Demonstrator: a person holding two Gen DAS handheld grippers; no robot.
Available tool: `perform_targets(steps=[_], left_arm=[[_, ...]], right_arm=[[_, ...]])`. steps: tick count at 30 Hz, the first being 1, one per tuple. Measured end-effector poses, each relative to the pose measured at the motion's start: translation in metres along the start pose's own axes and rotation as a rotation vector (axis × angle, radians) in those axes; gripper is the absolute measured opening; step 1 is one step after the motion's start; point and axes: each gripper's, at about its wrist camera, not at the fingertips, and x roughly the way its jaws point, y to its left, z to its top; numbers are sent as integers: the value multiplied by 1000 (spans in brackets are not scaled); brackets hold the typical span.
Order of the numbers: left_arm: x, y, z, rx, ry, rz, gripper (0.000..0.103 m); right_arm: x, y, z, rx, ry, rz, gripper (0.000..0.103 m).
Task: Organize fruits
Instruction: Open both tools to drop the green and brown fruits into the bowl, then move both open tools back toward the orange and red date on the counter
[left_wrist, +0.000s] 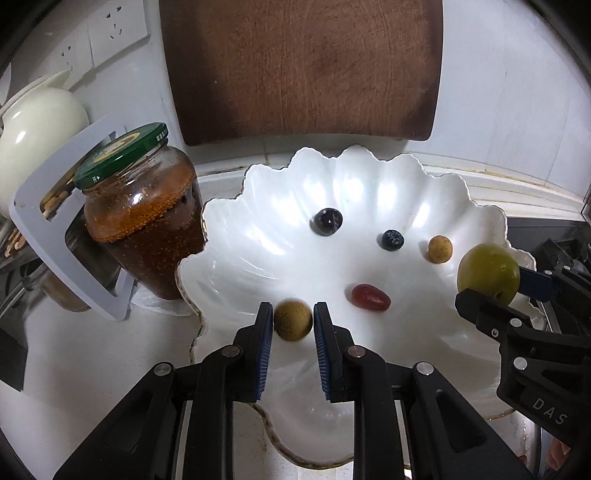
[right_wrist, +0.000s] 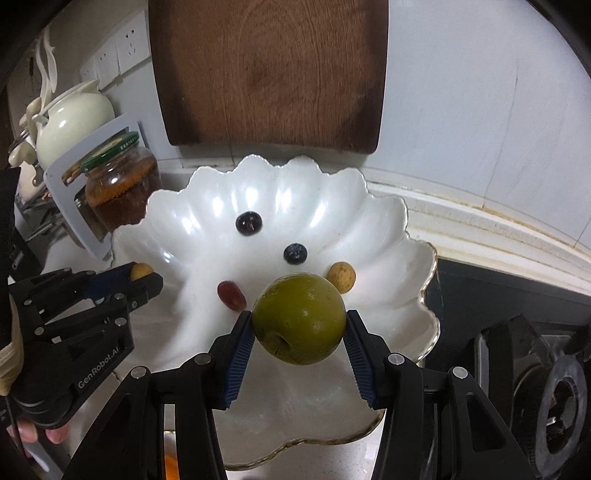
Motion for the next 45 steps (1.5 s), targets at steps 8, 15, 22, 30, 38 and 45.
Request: perform_targets(steps=[8,15,22,30,38,45], left_arm=[[-9,1,1,1,-11,5,48],[-43,0,-1,18,-73,12,57],[-82,1,-7,8,-125,4,61],[-133,-4,-17,23,-205,14,64],[-173,-13,-32,40,-263,10,68],[-199,-22,-47,57,-291,8,71]], right_arm=[[-7,-2,1,-6,-22,-12,55],[-36,-2,-4,-6,-83,-30,55],[-72,-1,-10,0,-143,-28,55],[-112,2,-21,14,-198,-18,55],[-151,3,-40,12,-246,-29,55],[-178,0,-57,27,-277,-47,55]])
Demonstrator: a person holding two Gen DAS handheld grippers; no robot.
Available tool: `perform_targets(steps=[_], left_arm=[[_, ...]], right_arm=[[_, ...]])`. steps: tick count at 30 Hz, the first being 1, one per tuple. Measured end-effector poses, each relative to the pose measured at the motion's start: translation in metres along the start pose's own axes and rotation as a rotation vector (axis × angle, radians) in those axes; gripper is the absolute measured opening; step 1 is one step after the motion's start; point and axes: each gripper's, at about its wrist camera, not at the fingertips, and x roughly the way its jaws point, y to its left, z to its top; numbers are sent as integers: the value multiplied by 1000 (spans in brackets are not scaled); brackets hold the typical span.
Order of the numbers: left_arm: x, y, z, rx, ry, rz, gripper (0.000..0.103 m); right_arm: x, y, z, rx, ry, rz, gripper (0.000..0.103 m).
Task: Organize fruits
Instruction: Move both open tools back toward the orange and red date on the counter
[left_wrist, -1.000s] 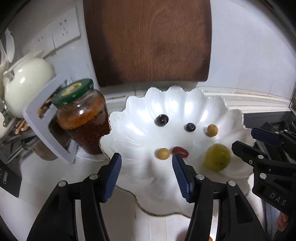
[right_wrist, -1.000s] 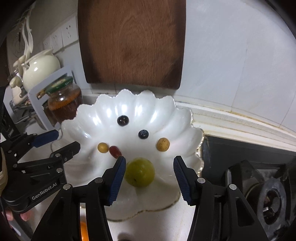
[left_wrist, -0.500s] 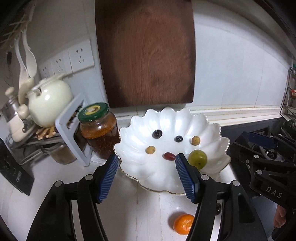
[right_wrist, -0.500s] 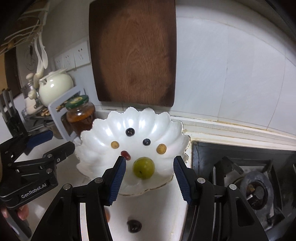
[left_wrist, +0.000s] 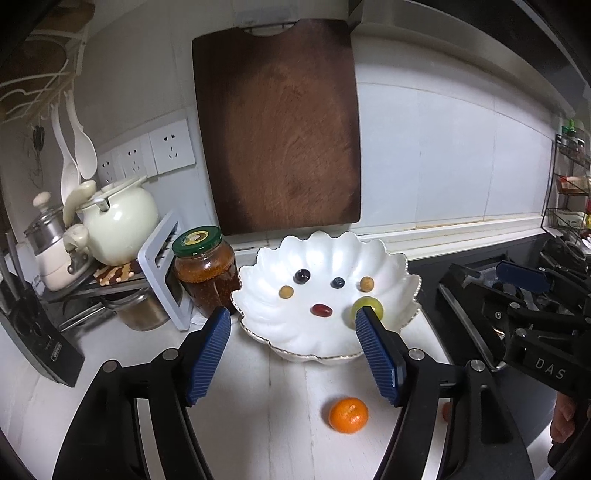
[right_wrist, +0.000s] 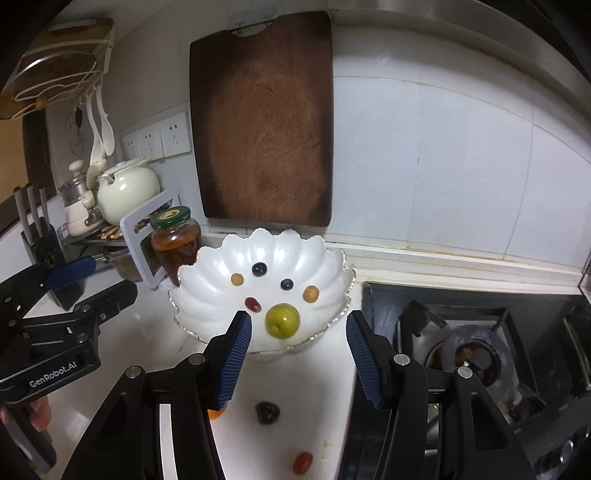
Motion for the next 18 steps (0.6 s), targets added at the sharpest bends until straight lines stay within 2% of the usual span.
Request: perform_targets(steps=[9,18], left_arm=[[-24,-11,-13,27,-9,-15,73],[-30,-19,-32,32,27,-55,76]], right_arm=[[-23,-5,-17,14,8,-18,55],[-35,-9,-36,27,33,-41,55]])
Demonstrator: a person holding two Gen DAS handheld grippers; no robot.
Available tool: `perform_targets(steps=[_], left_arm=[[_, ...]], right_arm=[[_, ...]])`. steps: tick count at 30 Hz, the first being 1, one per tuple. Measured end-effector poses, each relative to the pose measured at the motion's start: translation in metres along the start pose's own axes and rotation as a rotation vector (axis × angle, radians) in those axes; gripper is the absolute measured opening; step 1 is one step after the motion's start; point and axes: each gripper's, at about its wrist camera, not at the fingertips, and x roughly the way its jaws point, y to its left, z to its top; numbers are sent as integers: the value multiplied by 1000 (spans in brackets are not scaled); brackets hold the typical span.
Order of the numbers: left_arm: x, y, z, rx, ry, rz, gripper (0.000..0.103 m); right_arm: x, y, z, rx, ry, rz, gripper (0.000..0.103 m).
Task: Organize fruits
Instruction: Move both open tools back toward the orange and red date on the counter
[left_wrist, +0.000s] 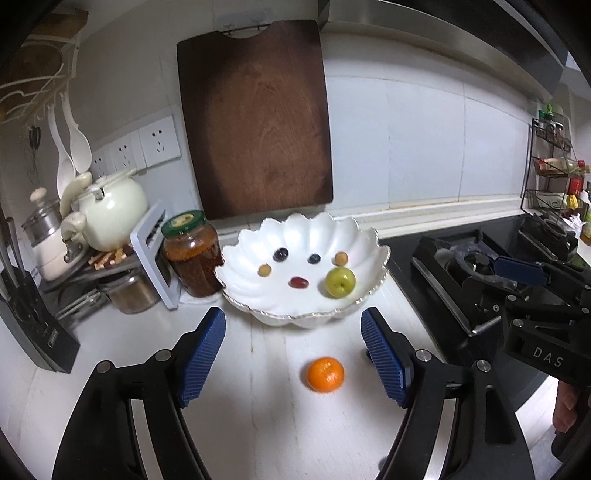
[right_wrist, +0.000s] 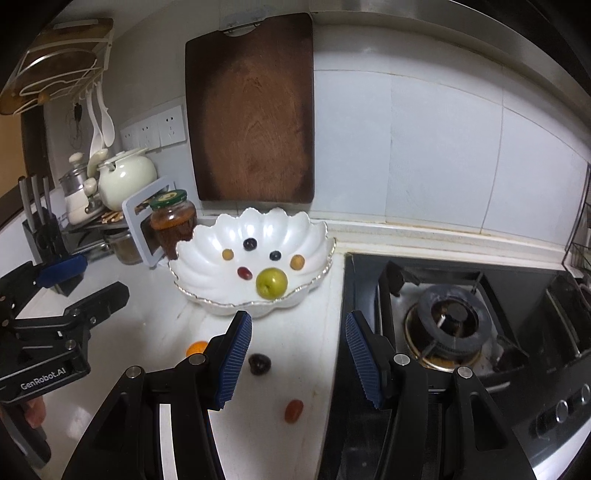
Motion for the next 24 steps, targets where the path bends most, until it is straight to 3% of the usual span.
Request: perform_targets(steps=[7,24], left_arm=[[3,-4,-14,1,24,-13,76],[35,-3,-45,1,114,-52,76]], right_arm=[[-2,1,-14,8,12,2,55],[23,3,-52,45,135,-10,55]])
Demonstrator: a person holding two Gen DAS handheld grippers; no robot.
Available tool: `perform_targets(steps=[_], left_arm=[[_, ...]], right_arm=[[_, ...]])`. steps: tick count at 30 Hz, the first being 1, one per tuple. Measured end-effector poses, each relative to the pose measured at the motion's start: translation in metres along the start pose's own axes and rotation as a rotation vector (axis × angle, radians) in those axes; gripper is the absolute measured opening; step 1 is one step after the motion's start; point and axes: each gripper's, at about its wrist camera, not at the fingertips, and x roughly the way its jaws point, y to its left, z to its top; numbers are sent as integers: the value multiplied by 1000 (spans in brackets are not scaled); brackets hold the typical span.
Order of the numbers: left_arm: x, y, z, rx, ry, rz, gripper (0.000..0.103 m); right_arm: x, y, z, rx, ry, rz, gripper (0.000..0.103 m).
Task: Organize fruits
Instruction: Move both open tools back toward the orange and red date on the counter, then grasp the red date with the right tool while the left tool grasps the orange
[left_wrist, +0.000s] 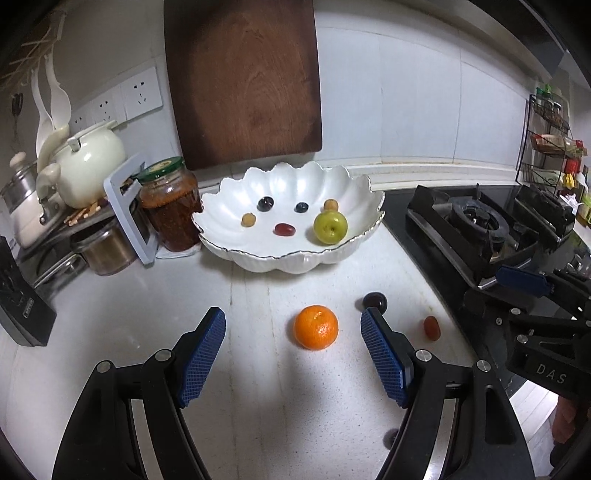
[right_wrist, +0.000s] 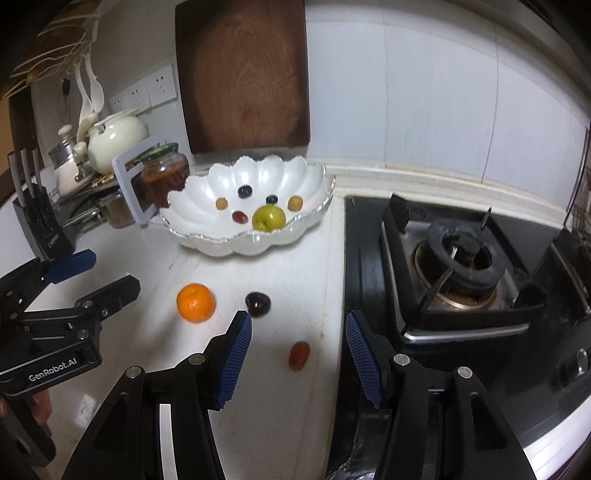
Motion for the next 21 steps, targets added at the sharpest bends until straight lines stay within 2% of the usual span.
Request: perform_targets(steps=[9,21], left_arm=[[22,1,-7,19,7,-19,76],[54,-3,-13,42,62,-47,75]], right_arm=[[26,-1,-11,17,90,1,55],[51,-2,-14,33,151,22,54]])
